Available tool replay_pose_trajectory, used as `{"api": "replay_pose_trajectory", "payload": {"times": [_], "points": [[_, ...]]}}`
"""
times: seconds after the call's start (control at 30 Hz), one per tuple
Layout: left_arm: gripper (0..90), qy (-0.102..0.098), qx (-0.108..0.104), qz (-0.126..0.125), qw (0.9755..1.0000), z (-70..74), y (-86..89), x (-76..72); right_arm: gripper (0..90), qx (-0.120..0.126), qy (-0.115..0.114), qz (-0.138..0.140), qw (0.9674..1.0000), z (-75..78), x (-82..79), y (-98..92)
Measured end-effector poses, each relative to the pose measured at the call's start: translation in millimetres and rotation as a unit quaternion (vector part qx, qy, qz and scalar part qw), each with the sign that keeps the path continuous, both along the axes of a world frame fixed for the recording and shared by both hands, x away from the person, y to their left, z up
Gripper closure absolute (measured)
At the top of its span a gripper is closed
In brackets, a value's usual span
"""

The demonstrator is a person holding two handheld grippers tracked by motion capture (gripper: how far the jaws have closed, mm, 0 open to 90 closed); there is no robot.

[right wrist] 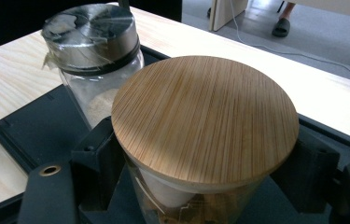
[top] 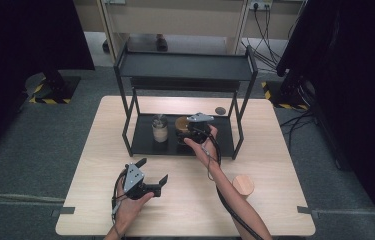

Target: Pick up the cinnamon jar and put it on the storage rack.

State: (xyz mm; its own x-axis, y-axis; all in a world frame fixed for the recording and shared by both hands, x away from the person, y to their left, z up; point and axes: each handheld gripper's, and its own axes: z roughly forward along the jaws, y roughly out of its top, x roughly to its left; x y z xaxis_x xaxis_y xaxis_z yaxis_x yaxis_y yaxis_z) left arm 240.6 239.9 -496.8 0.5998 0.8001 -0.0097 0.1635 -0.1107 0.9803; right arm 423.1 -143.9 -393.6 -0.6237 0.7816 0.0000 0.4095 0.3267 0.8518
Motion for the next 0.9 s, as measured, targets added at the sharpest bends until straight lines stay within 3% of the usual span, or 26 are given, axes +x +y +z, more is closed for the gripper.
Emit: {"api": "replay_pose_trajectory", "payload": {"times": [0.9], "points": [[0.8, 0.001, 0.000, -0.001, 1.0000, 0.0, 0.0, 0.2, 25.8, 0.007, 0.015, 0.000, 0.9999, -16.4, 3.7, 3.5]]}}
